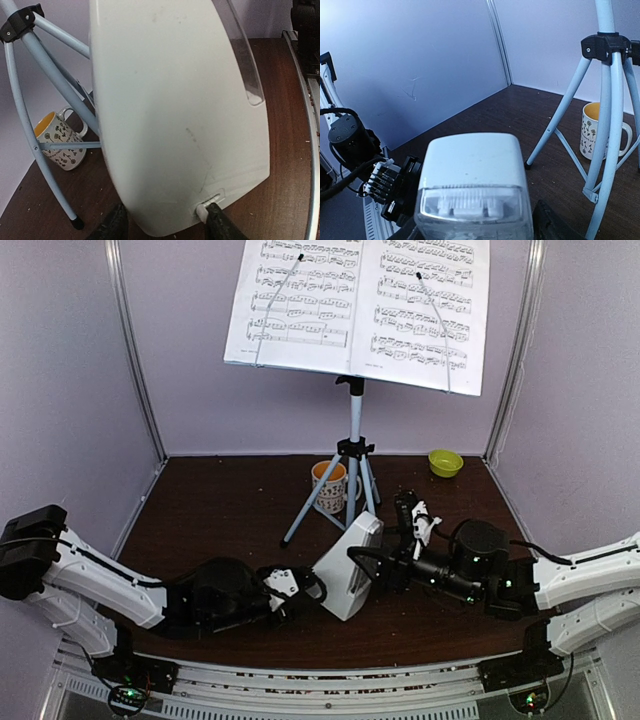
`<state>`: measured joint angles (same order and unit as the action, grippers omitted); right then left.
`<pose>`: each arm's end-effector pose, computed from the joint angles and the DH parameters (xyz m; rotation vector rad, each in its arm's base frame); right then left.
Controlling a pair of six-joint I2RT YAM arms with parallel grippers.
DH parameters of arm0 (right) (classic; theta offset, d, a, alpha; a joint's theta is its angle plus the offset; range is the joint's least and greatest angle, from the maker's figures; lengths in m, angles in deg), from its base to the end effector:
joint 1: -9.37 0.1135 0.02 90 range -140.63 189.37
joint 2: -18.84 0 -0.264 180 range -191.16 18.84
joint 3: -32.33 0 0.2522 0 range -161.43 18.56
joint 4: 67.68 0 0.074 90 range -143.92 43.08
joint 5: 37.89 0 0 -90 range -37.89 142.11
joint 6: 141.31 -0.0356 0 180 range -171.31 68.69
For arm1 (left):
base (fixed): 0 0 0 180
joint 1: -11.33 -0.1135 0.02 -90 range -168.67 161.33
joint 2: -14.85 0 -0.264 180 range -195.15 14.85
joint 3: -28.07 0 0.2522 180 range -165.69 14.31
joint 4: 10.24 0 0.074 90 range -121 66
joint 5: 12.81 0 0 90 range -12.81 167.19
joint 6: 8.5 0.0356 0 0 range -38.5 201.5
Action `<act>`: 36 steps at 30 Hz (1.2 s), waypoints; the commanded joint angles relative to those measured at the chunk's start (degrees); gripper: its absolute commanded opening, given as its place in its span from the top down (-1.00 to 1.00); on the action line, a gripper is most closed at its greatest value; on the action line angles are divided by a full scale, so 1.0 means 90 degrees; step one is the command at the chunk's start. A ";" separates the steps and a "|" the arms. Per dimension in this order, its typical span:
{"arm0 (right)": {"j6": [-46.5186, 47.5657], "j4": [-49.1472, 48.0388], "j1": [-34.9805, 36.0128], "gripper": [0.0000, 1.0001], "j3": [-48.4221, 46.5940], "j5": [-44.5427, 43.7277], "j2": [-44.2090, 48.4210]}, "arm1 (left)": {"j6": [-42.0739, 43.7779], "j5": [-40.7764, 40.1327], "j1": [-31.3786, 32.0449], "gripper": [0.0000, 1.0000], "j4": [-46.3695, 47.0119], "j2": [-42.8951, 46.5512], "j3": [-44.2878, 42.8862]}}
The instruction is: Set up the instrument practice props
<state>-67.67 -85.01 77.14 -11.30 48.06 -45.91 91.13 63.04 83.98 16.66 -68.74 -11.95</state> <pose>0.0976 0.2322 0.2542 -0.7053 1.5984 1.0491 0.0910 -0.2620 0.1709 1.1053 1.5291 -0.5322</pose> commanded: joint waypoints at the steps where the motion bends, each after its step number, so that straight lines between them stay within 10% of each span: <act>1: -0.0192 -0.0947 0.0018 1.00 -0.0368 0.0050 0.0028 | -0.0192 0.0233 -0.0183 0.12 0.0530 -0.0047 -0.0024; 12: -0.0677 -0.0052 0.0066 1.00 -0.1222 -0.1552 -0.0816 | -0.1159 0.0241 -0.0705 -0.52 0.1381 0.0261 0.0649; 36: -0.2887 0.3749 0.0829 0.91 -0.4672 -0.5445 -0.4066 | -0.2893 -0.0323 -0.1722 -0.60 0.0856 0.1124 0.1075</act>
<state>-87.56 -54.74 84.27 -48.92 7.40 -81.21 66.56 61.12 69.03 23.87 -59.59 -2.90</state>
